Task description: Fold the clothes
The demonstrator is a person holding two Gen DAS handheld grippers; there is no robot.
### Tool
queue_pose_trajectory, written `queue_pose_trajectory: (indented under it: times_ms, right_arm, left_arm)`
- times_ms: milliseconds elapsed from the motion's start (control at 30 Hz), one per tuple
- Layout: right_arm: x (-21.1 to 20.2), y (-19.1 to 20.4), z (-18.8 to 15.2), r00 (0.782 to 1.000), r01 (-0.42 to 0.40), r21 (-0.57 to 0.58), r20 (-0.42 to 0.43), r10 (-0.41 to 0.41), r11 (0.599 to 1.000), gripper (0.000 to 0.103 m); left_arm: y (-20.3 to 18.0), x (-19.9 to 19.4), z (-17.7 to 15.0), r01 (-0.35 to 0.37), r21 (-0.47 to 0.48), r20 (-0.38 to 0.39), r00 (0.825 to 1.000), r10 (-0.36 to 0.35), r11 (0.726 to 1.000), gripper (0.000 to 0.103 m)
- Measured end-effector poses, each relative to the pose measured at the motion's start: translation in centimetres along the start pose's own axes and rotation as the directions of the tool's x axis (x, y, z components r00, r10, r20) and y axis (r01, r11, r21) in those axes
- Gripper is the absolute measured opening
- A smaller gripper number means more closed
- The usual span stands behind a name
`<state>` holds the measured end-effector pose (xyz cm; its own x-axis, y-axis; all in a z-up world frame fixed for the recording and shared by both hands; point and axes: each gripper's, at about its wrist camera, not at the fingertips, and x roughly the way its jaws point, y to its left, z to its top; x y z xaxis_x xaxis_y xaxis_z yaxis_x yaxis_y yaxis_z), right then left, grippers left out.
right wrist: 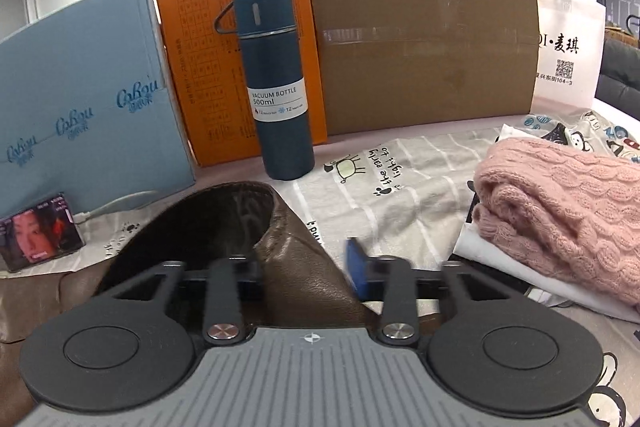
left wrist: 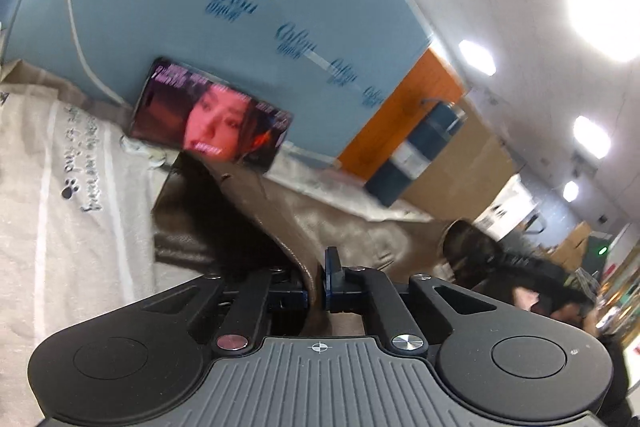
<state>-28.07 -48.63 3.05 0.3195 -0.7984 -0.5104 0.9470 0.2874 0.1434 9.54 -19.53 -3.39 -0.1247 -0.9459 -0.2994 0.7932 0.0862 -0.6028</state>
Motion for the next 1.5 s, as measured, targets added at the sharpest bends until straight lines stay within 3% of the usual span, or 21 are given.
queue_pose_trajectory:
  times_ms: [167, 333, 533, 700, 800, 933, 1033, 1200, 1233, 1267, 1300, 1400, 1500]
  right_arm:
    - [-2.8, -1.0, 0.3, 0.998, -0.031, 0.013, 0.062, 0.030, 0.999, 0.008]
    - [-7.3, -2.5, 0.2, 0.986, -0.064, 0.055, 0.160, 0.054, 0.996, 0.007]
    - [-14.6, -5.2, -1.9, 0.956, -0.108, 0.102, 0.284, 0.075, 0.989, 0.007]
    - [-20.9, -8.2, -6.3, 0.932, -0.125, 0.147, 0.356, 0.066, 0.981, 0.008]
    - [-24.3, -9.8, -9.6, 0.920, -0.130, 0.161, 0.388, 0.058, 0.978, 0.008]
    - [-27.8, -12.2, -14.1, 0.919, -0.173, 0.205, 0.384, 0.083, 0.963, 0.008]
    - [-29.6, -13.7, -16.9, 0.922, -0.189, 0.196, 0.374, 0.105, 0.962, 0.013]
    - [-30.6, -15.4, -20.0, 0.949, -0.188, 0.166, 0.285, 0.136, 0.968, 0.021]
    - [-30.6, -15.6, -20.4, 0.953, -0.189, 0.148, 0.265, 0.145, 0.971, 0.037]
    - [-30.8, -15.8, -21.0, 0.958, -0.192, 0.131, 0.240, 0.157, 0.973, 0.059]
    - [-30.9, -15.9, -21.3, 0.961, -0.206, 0.108, 0.208, 0.181, 0.972, 0.067]
    - [-31.1, -16.4, -21.7, 0.953, -0.260, 0.072, 0.178, 0.244, 0.963, 0.075]
    - [-31.5, -17.4, -21.2, 0.950, -0.266, 0.069, 0.189, 0.249, 0.961, 0.076]
  left_arm:
    - [-2.3, -2.4, 0.0, 0.070, 0.067, 0.093, 0.993, -0.076, 0.995, 0.004]
    - [-5.7, -5.8, -0.5, 0.173, 0.160, 0.165, 0.966, -0.199, 0.972, 0.003]
    - [-8.5, -10.6, -2.6, 0.341, 0.257, 0.199, 0.897, -0.395, 0.904, 0.002]
    - [-9.1, -14.6, -5.1, 0.474, 0.270, 0.170, 0.833, -0.526, 0.838, 0.003]
    - [-9.5, -17.0, -6.5, 0.522, 0.277, 0.142, 0.808, -0.572, 0.807, 0.003]
    - [-9.4, -19.2, -8.6, 0.578, 0.254, 0.084, 0.786, -0.613, 0.776, 0.003]
    - [-8.8, -19.6, -10.1, 0.587, 0.228, 0.023, 0.794, -0.607, 0.777, 0.004]
    - [-7.7, -19.6, -11.9, 0.563, 0.206, -0.068, 0.824, -0.563, 0.800, 0.006]
    - [-7.5, -19.5, -12.1, 0.547, 0.201, -0.077, 0.836, -0.543, 0.813, 0.007]
    - [-7.2, -19.3, -12.3, 0.532, 0.193, -0.082, 0.846, -0.526, 0.825, 0.007]
    - [-6.8, -19.0, -12.3, 0.519, 0.180, -0.076, 0.855, -0.514, 0.836, 0.007]
    - [-5.9, -17.8, -11.9, 0.465, 0.157, -0.056, 0.885, -0.463, 0.871, 0.007]
    - [-5.7, -16.0, -10.9, 0.397, 0.169, -0.087, 0.918, -0.387, 0.902, 0.007]
